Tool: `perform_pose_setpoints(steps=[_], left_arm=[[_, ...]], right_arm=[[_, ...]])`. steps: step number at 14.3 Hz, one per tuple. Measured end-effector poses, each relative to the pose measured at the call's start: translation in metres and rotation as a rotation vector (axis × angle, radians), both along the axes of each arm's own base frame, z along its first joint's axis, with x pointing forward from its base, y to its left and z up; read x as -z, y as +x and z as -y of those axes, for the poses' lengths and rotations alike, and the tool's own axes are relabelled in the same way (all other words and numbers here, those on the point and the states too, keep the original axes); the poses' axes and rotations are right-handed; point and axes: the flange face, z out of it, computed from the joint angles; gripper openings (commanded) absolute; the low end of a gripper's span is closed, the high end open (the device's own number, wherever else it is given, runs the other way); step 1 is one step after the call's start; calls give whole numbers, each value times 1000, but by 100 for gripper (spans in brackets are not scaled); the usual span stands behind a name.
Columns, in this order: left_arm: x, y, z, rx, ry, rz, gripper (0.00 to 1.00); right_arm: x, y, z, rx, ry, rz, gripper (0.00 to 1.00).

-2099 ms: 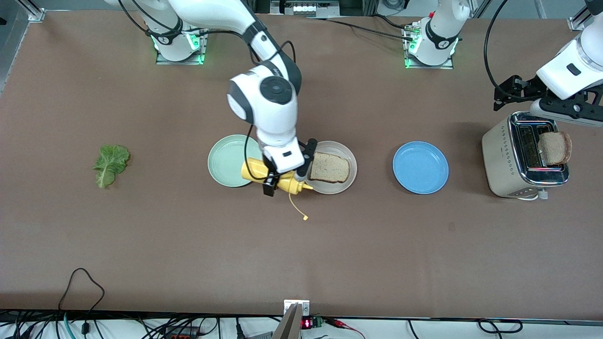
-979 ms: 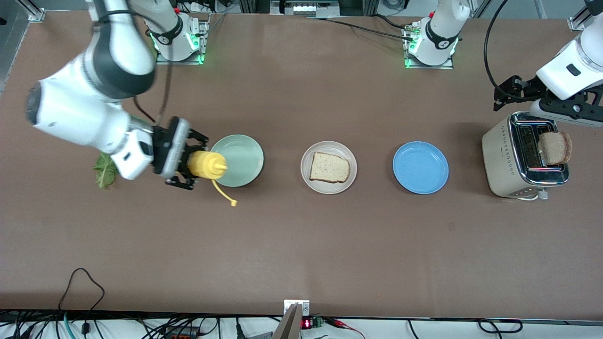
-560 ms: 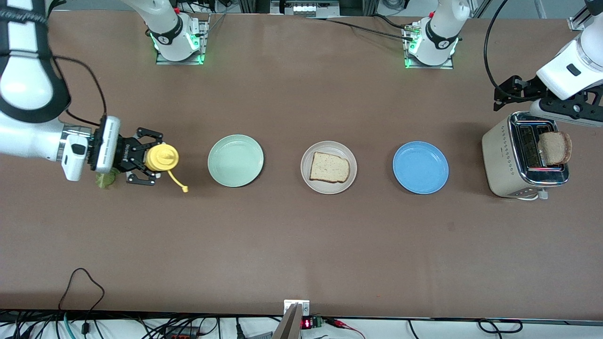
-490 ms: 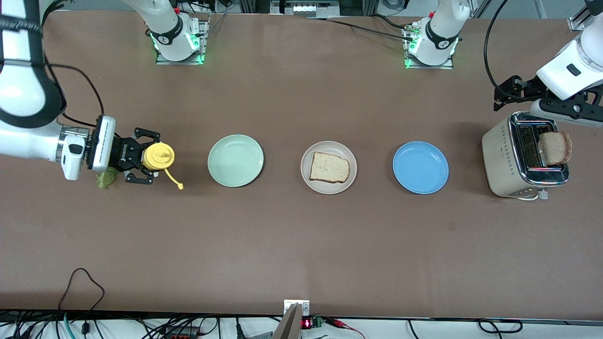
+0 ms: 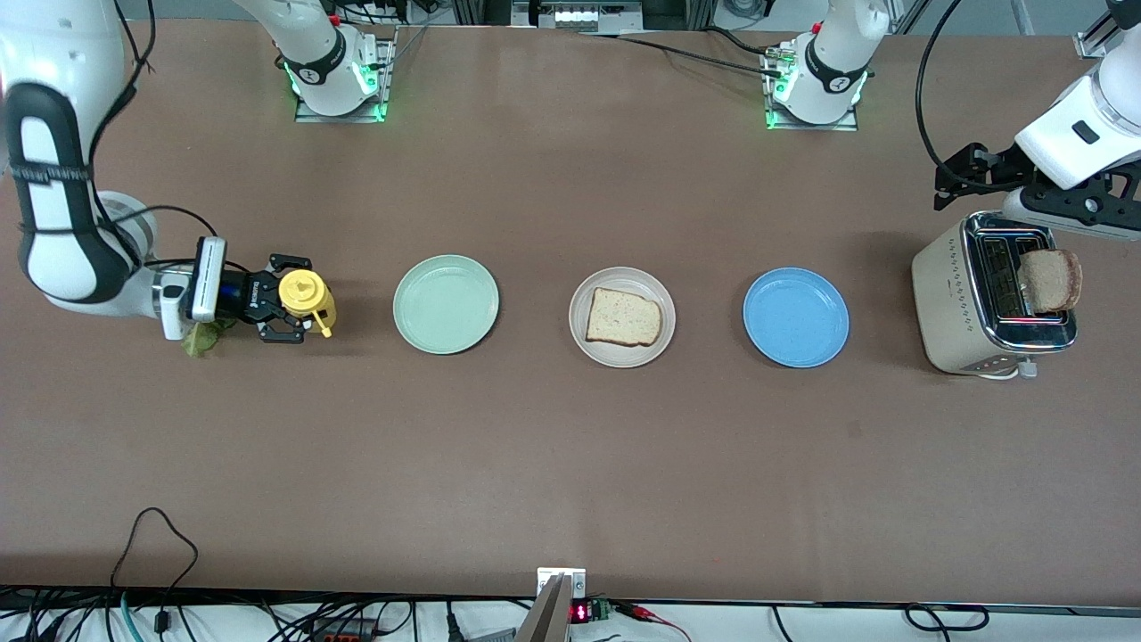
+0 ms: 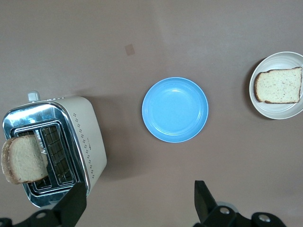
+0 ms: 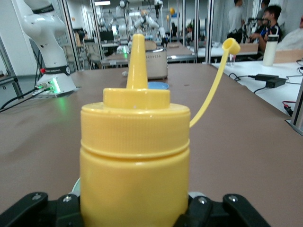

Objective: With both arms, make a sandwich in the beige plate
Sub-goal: 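Lower the bottle onto the table and open the right gripper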

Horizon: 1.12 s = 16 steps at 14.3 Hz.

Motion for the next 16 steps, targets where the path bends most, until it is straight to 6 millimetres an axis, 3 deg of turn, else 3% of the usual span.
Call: perform_pose_setpoints(steps=[4,11,13,16], left_arm=[[0,0,0,0,0,0,100],[0,0,0,0,0,0,100],[0,0,0,0,0,0,100],[0,0,0,0,0,0,100]], right_arm=[[57,-24,26,16,106,10,42],[83,-37,25,28,199,14,43],[90,-39,25,35,211,4,53],[93,-41,29,43,215,-1,78]])
